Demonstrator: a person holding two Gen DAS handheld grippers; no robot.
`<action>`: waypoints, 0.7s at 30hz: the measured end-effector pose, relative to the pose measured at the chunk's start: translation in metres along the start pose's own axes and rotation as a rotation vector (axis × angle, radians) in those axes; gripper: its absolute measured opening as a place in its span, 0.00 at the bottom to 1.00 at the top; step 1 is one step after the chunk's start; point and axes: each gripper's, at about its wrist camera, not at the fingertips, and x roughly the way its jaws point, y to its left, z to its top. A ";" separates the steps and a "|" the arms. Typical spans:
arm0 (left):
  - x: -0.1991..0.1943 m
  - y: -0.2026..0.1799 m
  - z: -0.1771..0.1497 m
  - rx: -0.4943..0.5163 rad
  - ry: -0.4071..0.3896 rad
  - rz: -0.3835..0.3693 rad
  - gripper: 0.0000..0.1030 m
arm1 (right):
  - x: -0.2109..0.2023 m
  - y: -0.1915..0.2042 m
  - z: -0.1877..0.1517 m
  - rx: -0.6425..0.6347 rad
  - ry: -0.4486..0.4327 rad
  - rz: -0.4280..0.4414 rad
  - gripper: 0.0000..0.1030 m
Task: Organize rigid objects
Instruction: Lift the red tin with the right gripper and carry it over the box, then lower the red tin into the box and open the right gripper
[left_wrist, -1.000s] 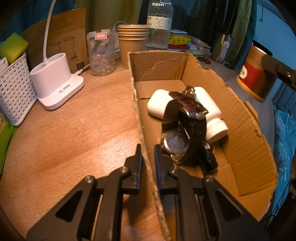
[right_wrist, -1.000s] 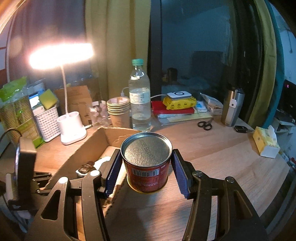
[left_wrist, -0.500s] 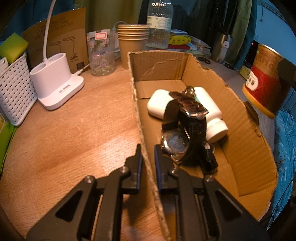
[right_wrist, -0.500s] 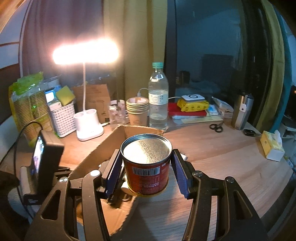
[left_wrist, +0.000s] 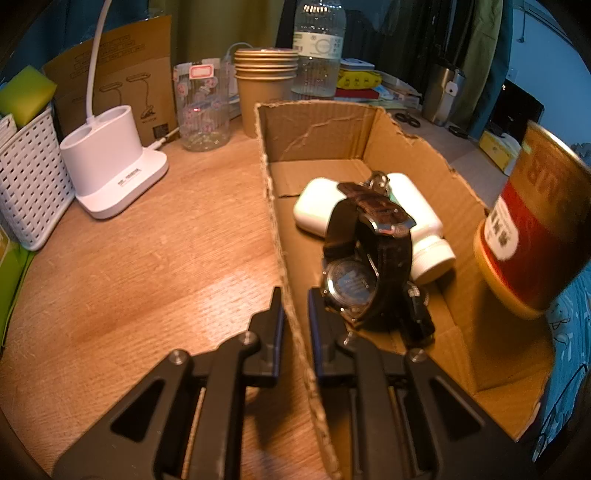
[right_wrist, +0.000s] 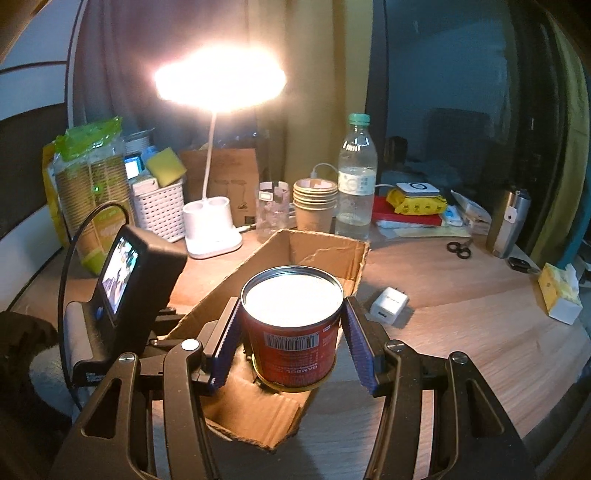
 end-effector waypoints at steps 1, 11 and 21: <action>0.000 0.000 0.000 0.000 0.000 0.000 0.13 | 0.000 0.001 0.000 -0.001 0.002 0.003 0.56; 0.000 0.000 0.000 0.000 0.000 0.000 0.13 | 0.002 0.010 -0.014 -0.007 0.042 0.044 0.56; 0.000 0.000 0.000 0.000 0.000 0.000 0.13 | 0.004 0.015 -0.026 -0.005 0.083 0.073 0.56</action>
